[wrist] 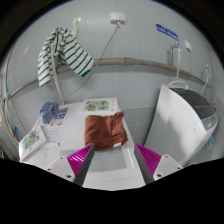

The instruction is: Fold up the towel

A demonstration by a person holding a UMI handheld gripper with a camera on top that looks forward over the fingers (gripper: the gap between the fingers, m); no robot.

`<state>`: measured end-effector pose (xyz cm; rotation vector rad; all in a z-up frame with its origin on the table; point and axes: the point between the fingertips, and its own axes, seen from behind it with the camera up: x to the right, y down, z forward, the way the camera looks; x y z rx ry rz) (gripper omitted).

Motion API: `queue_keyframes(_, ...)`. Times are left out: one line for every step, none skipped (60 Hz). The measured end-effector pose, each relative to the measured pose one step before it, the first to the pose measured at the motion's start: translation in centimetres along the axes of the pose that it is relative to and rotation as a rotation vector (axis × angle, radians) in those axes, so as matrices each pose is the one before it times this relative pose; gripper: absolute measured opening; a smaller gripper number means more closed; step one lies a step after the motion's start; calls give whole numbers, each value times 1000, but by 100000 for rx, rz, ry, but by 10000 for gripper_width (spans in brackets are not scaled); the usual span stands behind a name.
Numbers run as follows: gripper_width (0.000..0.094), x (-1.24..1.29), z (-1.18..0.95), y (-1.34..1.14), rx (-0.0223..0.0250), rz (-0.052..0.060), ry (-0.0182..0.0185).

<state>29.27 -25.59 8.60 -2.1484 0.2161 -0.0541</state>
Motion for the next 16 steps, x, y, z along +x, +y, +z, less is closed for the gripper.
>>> queue_keyframes(836, -529, -856, 442, 76, 812, -236)
queue_keyframes(834, -370, -905, 406, 167, 622, -339)
queue_keyframes(833, -297, -1120, 508, 189, 635, -507)
queue_keyframes(832, -251, -865, 388, 35, 615, -268)
queue_keyframes(835, -257, -802, 391, -107, 637, -204)
queue_keyframes(837, -205, -764, 409, -246, 637, -119)
queue_keyframes(840, -177, -763, 421, -318, 606, -139)
queue_keyframes(842, -308, -621, 508, -283, 714, -33)
queue_keyframes(845, -82, -683, 408, -377, 585, 10)
queue_keyframes(845, -23, -704, 383, -300, 643, -84)
queue_keyframes(846, 11, -552, 350, -244, 543, 6)
queue_keyframes(845, 90, -560, 286, -136, 438, -18)
queue_keyframes(844, 92, -478, 276, -54, 401, -75)
queue_keyframes(845, 111, -426, 240, -3, 357, -81)
queue_keyframes(849, -12, -472, 184, 1, 323, 138)
queue_keyframes(845, 229, -368, 221, -91, 316, 144)
